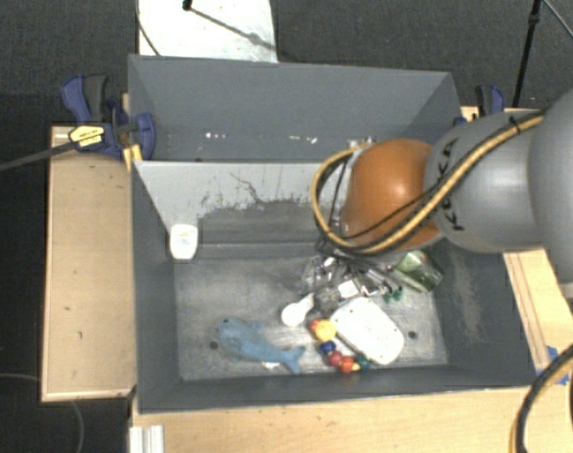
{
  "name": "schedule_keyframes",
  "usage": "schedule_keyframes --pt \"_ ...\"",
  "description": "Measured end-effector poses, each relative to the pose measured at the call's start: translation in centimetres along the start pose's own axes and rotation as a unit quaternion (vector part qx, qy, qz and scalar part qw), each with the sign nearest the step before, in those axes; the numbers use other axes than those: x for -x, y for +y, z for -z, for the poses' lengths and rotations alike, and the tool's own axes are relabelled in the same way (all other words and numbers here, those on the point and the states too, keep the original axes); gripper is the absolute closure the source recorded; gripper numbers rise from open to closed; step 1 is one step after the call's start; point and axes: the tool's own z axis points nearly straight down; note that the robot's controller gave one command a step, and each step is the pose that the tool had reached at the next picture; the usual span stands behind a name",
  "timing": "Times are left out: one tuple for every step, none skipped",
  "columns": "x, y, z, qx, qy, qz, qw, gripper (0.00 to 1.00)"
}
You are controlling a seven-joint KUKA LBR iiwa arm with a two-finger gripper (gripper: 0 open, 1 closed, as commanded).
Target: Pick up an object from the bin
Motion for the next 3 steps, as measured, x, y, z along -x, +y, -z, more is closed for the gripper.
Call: schedule_keyframes --pt "0.9 -0.9 0.1 0.000 -0.0053 0.000 1.0000 1.00" --pt "-1.7 -2.6 3.7 0.001 0.0013 0.002 1.0000 1.00" --pt "-2.1 -3.5 5.9 -0.001 -0.0004 -0.001 1.0000 1.00"
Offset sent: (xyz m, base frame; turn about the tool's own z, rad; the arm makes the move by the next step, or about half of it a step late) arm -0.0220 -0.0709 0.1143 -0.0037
